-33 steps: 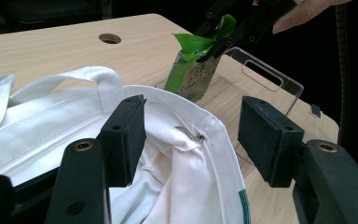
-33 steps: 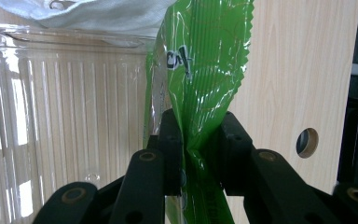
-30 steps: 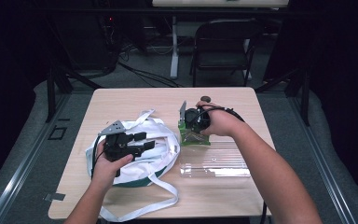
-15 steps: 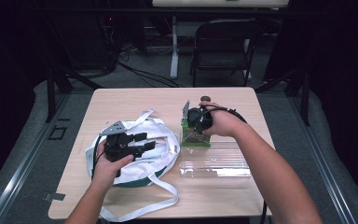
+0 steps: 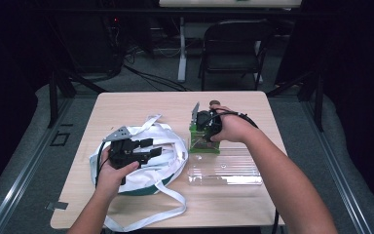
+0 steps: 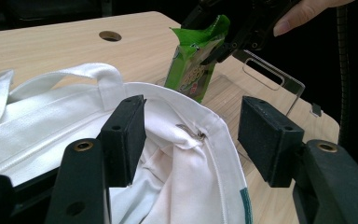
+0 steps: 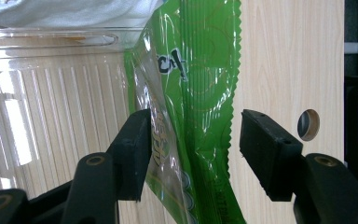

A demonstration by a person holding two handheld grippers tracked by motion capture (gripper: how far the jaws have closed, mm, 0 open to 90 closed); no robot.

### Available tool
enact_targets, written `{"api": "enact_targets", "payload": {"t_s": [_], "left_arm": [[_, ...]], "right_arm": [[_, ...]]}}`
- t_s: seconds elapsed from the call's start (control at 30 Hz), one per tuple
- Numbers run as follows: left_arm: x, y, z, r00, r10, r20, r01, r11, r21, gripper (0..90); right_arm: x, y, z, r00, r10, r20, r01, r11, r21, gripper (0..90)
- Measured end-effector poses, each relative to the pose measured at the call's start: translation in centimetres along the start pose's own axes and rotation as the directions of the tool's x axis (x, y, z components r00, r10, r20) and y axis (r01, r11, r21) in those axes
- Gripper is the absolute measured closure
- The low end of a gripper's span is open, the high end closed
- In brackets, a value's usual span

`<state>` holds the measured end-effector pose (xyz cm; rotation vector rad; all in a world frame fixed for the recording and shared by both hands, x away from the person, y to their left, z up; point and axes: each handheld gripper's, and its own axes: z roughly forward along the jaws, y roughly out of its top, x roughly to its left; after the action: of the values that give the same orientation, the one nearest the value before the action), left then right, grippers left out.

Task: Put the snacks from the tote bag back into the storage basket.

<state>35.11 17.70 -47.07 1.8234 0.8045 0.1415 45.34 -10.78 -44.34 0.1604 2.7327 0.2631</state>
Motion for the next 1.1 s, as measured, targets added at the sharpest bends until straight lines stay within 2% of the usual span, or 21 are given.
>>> {"api": "enact_targets", "payload": {"t_s": [0.83,1.1], "left_arm": [[0.0,0.0,-0.1,1.0,-0.005,-0.006,0.005,1.0,-0.005,41.3],[0.1,0.1,-0.2,1.0,-0.002,-0.007,0.002,1.0,-0.005,41.3]], "right_arm": [[-0.1,-0.1,-0.8,0.9999,0.015,0.007,-0.015,1.0,-0.009,42.4],[-0.2,-0.2,-1.2,0.9994,0.031,0.011,-0.031,0.999,-0.039,42.0]]}}
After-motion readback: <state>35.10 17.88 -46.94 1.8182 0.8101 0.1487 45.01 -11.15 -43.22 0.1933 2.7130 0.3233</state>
